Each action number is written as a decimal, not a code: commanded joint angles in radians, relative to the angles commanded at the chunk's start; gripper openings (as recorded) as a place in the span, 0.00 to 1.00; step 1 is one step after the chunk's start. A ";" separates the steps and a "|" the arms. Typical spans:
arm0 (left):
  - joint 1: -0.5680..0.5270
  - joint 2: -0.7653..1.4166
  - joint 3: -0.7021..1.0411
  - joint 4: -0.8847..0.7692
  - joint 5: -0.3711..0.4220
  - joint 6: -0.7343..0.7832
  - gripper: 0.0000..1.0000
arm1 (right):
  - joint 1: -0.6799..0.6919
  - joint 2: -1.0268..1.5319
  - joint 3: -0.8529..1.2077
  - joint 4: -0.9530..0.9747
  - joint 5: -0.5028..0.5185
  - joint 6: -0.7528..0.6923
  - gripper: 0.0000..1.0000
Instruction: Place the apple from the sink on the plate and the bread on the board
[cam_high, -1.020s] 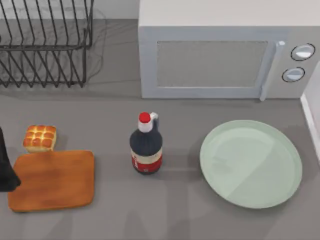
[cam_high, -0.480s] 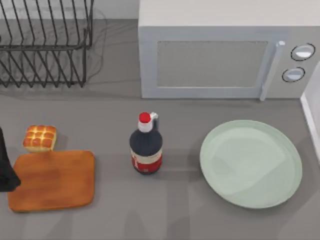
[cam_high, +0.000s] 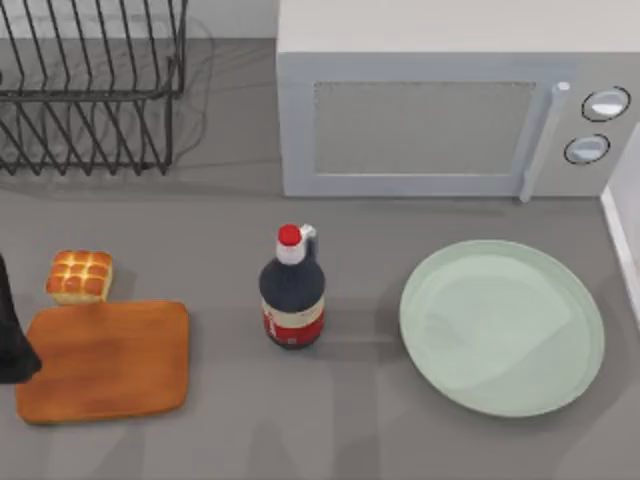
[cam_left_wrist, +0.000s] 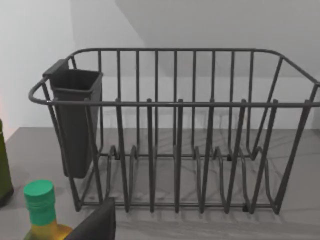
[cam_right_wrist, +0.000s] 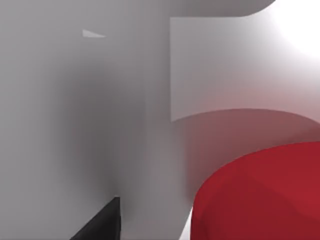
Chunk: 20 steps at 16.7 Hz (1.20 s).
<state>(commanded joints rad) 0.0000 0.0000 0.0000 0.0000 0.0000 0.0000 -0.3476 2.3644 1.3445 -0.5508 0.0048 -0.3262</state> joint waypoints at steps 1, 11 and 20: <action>0.000 0.000 0.000 0.000 0.000 0.000 1.00 | 0.000 0.000 0.000 0.000 0.000 0.000 0.47; 0.000 0.000 0.000 0.000 0.000 0.000 1.00 | 0.000 0.000 0.000 0.000 0.000 0.000 0.00; 0.000 0.000 0.000 0.000 0.000 0.000 1.00 | 0.001 -0.108 0.049 -0.108 -0.016 0.007 0.00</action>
<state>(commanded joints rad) 0.0000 0.0000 0.0000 0.0000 0.0000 0.0000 -0.3466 2.2569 1.3932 -0.6591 -0.0111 -0.3189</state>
